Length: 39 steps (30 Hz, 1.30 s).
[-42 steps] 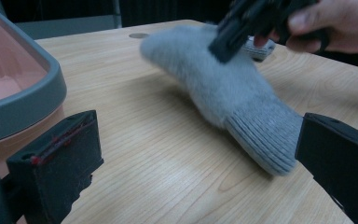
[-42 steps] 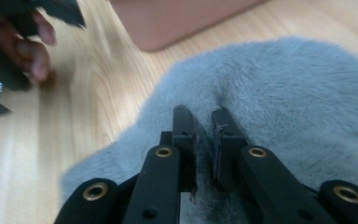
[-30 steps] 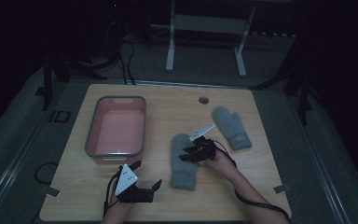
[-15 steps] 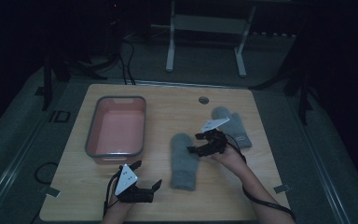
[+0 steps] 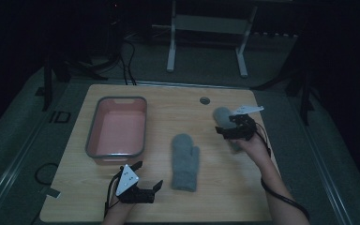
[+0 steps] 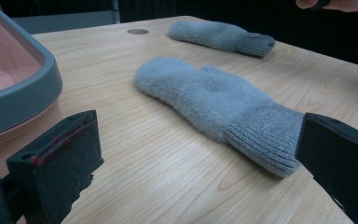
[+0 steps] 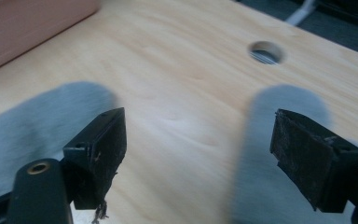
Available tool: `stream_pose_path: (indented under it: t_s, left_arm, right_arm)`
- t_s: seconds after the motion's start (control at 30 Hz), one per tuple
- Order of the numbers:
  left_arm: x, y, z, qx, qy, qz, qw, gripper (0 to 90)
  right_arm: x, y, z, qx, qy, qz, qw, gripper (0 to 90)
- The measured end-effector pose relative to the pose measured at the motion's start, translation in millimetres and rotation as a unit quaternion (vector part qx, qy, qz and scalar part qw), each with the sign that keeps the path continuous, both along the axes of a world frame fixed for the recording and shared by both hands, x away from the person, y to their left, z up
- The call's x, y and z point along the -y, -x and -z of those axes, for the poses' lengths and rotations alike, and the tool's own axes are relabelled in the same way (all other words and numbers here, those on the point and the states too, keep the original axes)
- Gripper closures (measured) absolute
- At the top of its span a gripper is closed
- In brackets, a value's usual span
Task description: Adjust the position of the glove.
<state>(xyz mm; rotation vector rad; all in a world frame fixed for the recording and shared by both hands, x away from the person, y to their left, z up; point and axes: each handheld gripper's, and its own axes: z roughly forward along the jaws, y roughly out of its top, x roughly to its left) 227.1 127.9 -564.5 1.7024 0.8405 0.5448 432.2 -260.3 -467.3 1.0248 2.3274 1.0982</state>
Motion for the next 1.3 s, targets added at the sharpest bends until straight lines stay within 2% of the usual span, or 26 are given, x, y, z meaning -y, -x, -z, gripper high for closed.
stream_pose_path:
  t_s: [0.23, 0.3, 0.33, 0.4, 0.43, 0.47, 0.5, 0.53, 0.63, 0.7, 0.73, 0.83, 0.87, 0.93, 1.03, 1.13, 1.23, 1.3]
  left_arm:
    - [0.6, -0.4, 0.4, -0.002, -0.001, 0.002, 1.0, 0.7]
    - [0.5, -0.5, 0.3, -0.004, -0.001, 0.002, 1.0, 0.7]
    - [0.5, -0.5, 0.3, -0.005, -0.001, 0.003, 1.0, 0.7]
    - [0.8, -0.3, 0.4, -0.005, -0.001, 0.004, 1.0, 0.7]
    - [0.8, -0.2, 0.3, -0.004, -0.001, 0.004, 1.0, 0.7]
    - [0.9, -0.1, 0.3, -0.003, -0.001, 0.004, 1.0, 0.7]
    - [0.9, -0.1, 0.2, -0.003, -0.001, 0.004, 1.0, 0.7]
    - [0.8, 0.0, 0.2, -0.003, -0.002, 0.004, 1.0, 0.7]
    - [0.4, -0.2, 0.3, -0.004, -0.001, 0.004, 1.0, 0.7]
    - [0.4, -0.3, 0.3, -0.004, 0.0, 0.004, 1.0, 0.7]
    - [0.4, -0.3, 0.3, -0.004, 0.0, 0.004, 1.0, 0.7]
    - [0.7, -0.3, 0.4, -0.004, -0.001, 0.005, 1.0, 0.7]
    - [0.7, -0.3, 0.4, -0.005, -0.001, 0.005, 1.0, 0.7]
    - [0.8, -0.1, 0.4, -0.005, -0.001, 0.005, 1.0, 0.7]
    - [0.8, 0.0, 0.4, -0.005, -0.002, 0.006, 1.0, 0.7]
    - [1.2, -0.1, 0.7, -0.006, -0.002, 0.006, 1.0, 0.7]
    - [1.9, 0.2, 0.8, -0.005, -0.003, 0.008, 1.0, 0.7]
    - [1.9, 0.1, 0.8, -0.005, -0.003, 0.008, 1.0, 0.7]
  right_arm:
    - [32.0, -23.9, -1.9, -0.001, 0.009, 0.067, 0.9977, 21.6]
    - [36.9, -28.7, 1.4, -0.009, 0.01, 0.077, 0.9969, 21.7]
    - [39.7, -31.8, 5.0, -0.02, 0.005, 0.079, 0.9966, 23.5]
    - [43.4, -35.8, 11.5, -0.024, 0.005, 0.091, 0.9955, 24.8]
    - [44.9, -37.8, 15.0, -0.029, 0.004, 0.093, 0.9952, 28.4]
    - [46.9, -40.9, 18.8, -0.047, 0.001, 0.09, 0.9948, 33.0]
    - [48.7, -44.2, 22.4, -0.065, -0.006, 0.09, 0.9938, 31.9]
    - [49.1, -45.2, 25.1, -0.067, -0.009, 0.091, 0.9935, 33.3]
    - [47.4, -47.5, 36.3, -0.05, 0.022, 0.095, 0.9939, 33.7]
    - [46.9, -48.8, 42.6, -0.047, 0.023, 0.089, 0.9947, 33.6]
    - [46.1, -49.1, 45.4, -0.039, 0.033, 0.088, 0.9948, 33.0]
    - [42.8, -49.9, 53.3, -0.04, 0.043, 0.079, 0.9951, 32.3]
    - [42.0, -50.1, 55.3, -0.038, 0.047, 0.078, 0.9951, 34.2]
    - [40.3, -51.4, 62.3, -0.049, 0.059, 0.072, 0.9944, 40.5]
    - [37.4, -51.2, 71.2, -0.053, 0.071, 0.064, 0.994, 45.0]
    - [36.1, -49.4, 73.8, -0.05, 0.07, 0.068, 0.994, 53.0]
    - [36.5, -46.1, 75.0, -0.05, 0.056, 0.086, 0.9935, 65.4]
    - [36.9, -43.5, 74.0, -0.062, 0.036, 0.102, 0.9922, 72.8]
